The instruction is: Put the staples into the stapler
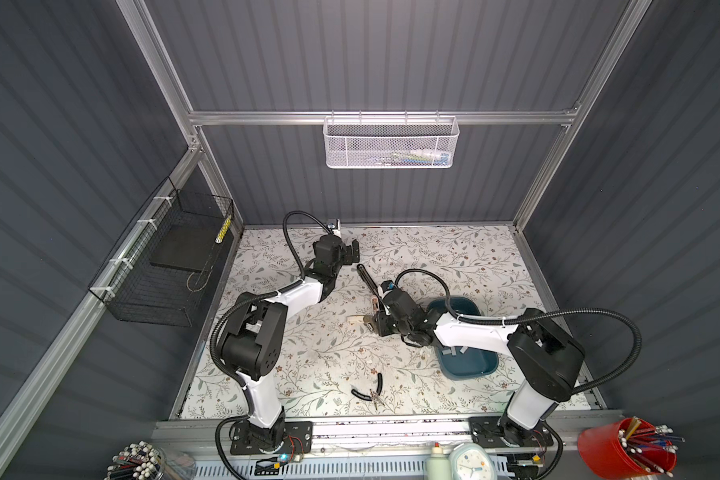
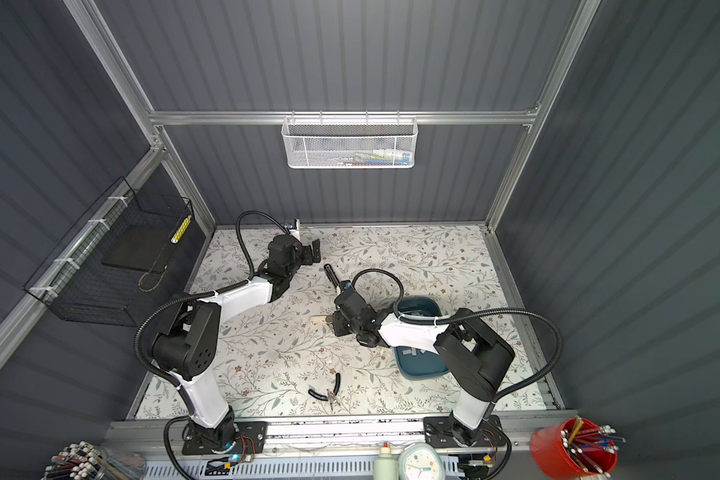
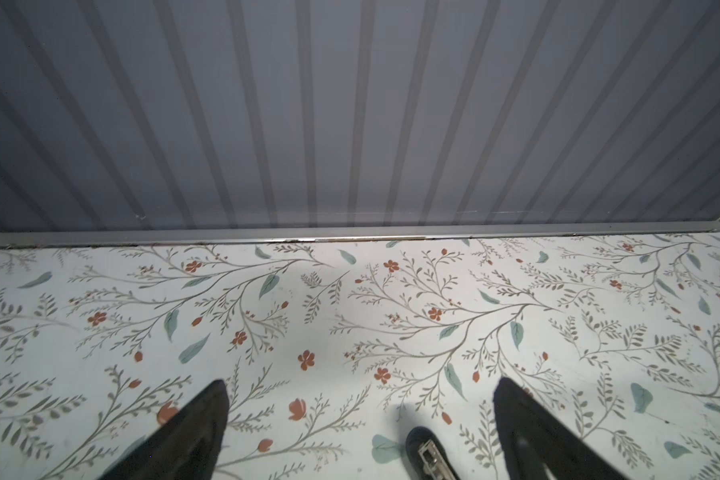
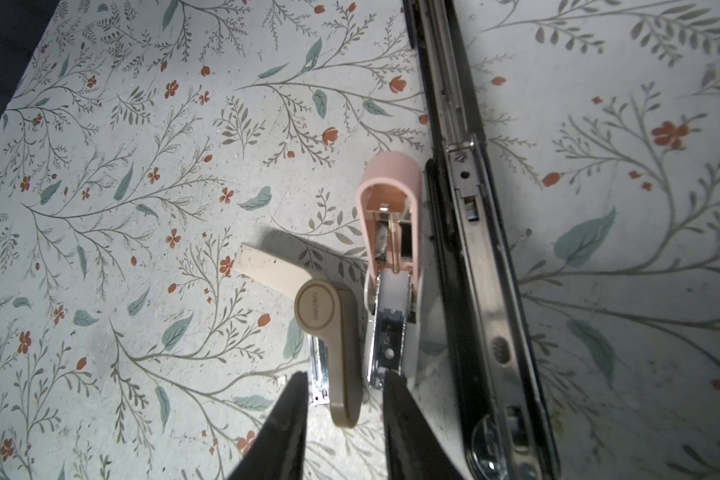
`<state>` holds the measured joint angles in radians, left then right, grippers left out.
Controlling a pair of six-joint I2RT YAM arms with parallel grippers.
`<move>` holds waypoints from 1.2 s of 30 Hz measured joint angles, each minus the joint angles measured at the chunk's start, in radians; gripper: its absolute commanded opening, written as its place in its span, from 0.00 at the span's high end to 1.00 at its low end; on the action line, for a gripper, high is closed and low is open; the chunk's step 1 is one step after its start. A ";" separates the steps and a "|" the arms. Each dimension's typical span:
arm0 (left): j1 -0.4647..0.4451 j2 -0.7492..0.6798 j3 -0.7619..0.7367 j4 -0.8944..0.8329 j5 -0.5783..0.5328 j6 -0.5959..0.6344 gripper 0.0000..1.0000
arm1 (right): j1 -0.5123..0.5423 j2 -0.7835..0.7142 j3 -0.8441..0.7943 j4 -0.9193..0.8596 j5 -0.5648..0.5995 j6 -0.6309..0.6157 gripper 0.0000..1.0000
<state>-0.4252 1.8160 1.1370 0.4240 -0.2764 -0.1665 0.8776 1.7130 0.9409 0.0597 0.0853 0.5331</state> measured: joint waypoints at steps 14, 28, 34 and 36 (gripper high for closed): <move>0.002 -0.256 -0.274 0.032 -0.021 -0.003 0.01 | 0.038 0.089 0.074 -0.058 -0.013 -0.033 0.72; 0.003 -0.408 -0.420 0.005 0.084 -0.056 0.01 | 0.038 0.120 0.109 -0.096 -0.014 -0.033 0.78; 0.003 -0.470 -0.452 0.004 0.106 -0.066 0.01 | 0.038 0.156 0.143 -0.114 -0.014 -0.024 0.80; 0.003 -0.489 -0.466 0.002 0.106 -0.066 0.01 | 0.038 0.168 0.156 -0.117 -0.015 -0.020 0.82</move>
<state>-0.4221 1.3266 0.6708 0.4259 -0.1699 -0.2329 0.9154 1.8812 1.0969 -0.0574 0.0704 0.5129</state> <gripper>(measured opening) 0.992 0.198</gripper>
